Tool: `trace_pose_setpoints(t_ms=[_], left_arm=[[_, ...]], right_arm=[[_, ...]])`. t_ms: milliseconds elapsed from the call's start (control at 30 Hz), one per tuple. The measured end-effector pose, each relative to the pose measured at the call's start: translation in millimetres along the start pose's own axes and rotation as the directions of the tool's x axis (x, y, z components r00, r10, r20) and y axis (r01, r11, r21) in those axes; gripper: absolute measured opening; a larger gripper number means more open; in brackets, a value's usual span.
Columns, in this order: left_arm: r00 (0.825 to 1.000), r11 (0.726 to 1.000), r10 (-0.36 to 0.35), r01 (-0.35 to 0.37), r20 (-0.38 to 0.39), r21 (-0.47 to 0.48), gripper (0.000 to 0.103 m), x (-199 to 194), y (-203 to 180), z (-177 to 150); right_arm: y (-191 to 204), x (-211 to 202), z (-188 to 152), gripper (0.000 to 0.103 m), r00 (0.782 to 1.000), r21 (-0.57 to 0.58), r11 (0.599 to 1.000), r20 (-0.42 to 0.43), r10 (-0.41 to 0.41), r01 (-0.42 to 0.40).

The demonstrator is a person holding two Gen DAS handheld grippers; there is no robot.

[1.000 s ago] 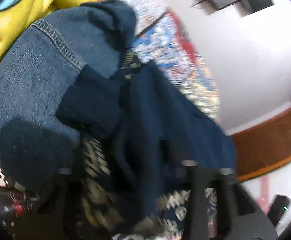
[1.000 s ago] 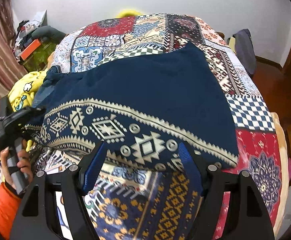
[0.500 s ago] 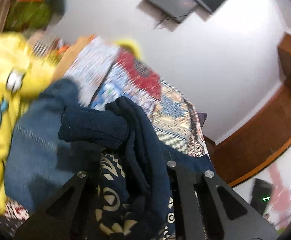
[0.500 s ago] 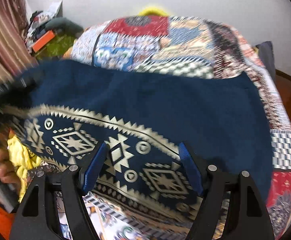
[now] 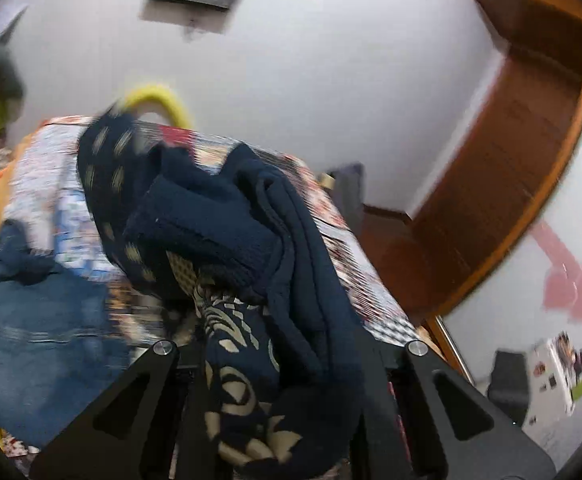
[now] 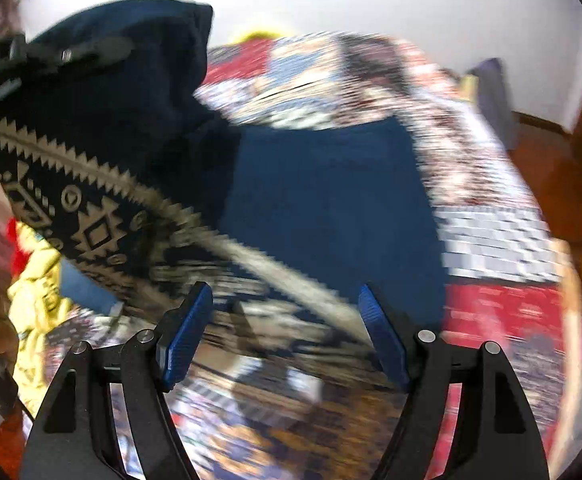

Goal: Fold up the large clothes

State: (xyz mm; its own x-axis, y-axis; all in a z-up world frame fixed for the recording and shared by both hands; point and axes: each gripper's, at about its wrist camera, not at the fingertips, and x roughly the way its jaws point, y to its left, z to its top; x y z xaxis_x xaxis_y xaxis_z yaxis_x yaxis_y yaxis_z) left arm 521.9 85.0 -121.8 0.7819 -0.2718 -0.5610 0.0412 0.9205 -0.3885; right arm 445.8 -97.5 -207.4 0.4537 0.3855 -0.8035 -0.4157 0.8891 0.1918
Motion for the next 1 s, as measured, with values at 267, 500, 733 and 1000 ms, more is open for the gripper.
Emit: trace_pose_setpoints(t_ms=[267,500,733,1000], left_arm=[[0.952,0.989,-0.125,0.142,-0.280,0.041,0.009,83.8,-62.5,-55.7],[0.934,0.967,-0.014,0.104,-0.357,0.233,0.010,101.4,-80.4,-103.7],[0.940,0.921,-0.031,0.159,-0.339,0.356,0.053,44.3,-81.0,-100.3],[0.982,0.933,0.080,-0.013,-0.170,0.359,0.069,-27.5,-21.9,-57.3]], right_arm=[[-97.4,-50.5,-24.7,0.072,0.990,0.155,0.979,0.018,-0.141,0.136],[-118.2,-60.4,-34.0,0.072,0.985,0.187,0.968,0.010,-0.173,0.168],[-98.0,-80.3,-27.8,0.072,0.985,0.141,0.979,0.065,-0.160,0.150],[-73.5,-90.7,-4.1,0.072,0.988,0.108,0.993,0.141,-0.066,0.051]])
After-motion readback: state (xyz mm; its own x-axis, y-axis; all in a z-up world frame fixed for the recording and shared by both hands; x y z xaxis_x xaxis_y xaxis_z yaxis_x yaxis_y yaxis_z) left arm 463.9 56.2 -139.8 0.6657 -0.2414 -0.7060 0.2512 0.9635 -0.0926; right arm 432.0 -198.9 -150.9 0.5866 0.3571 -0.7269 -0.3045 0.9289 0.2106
